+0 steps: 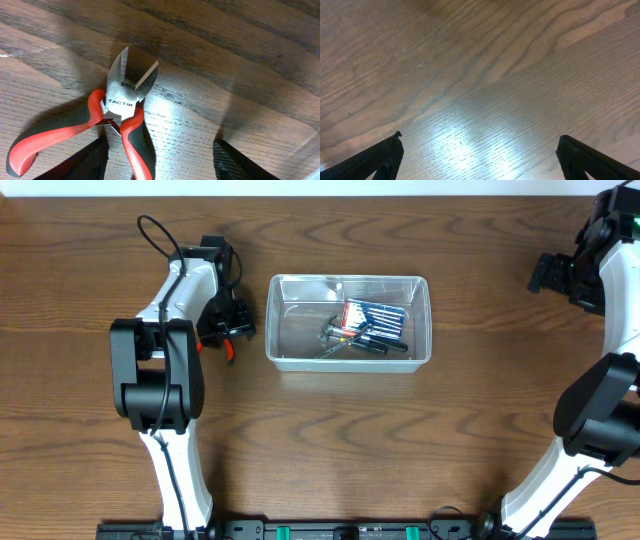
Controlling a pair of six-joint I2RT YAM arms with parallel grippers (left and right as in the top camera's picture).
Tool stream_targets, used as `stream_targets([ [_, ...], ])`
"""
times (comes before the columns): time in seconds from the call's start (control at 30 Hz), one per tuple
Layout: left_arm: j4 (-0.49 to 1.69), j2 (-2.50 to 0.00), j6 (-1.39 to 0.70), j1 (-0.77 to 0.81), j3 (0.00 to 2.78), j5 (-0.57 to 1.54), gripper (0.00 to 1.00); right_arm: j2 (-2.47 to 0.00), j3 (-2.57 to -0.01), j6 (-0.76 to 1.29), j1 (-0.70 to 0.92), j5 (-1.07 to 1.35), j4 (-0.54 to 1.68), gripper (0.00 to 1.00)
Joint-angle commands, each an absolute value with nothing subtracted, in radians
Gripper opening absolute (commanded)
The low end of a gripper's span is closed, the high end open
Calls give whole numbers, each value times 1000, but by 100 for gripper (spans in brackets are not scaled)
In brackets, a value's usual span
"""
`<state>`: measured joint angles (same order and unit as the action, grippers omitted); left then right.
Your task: Pack container
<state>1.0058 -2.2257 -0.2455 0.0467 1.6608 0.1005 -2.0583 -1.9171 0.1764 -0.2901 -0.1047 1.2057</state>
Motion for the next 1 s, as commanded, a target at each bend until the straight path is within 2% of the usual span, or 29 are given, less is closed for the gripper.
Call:
stream_targets([
  [0.0, 1003, -2243, -241, 45, 1659, 88, 65, -2061, -1914, 190, -294, -108, 1203, 99],
  [0.2, 991, -2243, -279, 45, 1659, 78, 65, -2061, -1914, 190, -294, -108, 1203, 99],
  [0.33, 992, -2243, -320, 45, 1659, 60, 50, -2061, -1914, 190, -294, -108, 1203, 99],
  [0.47, 992, -2243, -327, 45, 1660, 59, 45, -2061, -1914, 190, -294, -108, 1203, 99],
  [0.6, 992, -2243, -333, 45, 1660, 58, 32, -2061, -1914, 190, -294, -108, 1203, 99],
  [0.97, 992, -2243, -354, 44, 1660, 58, 29, -2061, -1914, 190, -294, -108, 1203, 99],
])
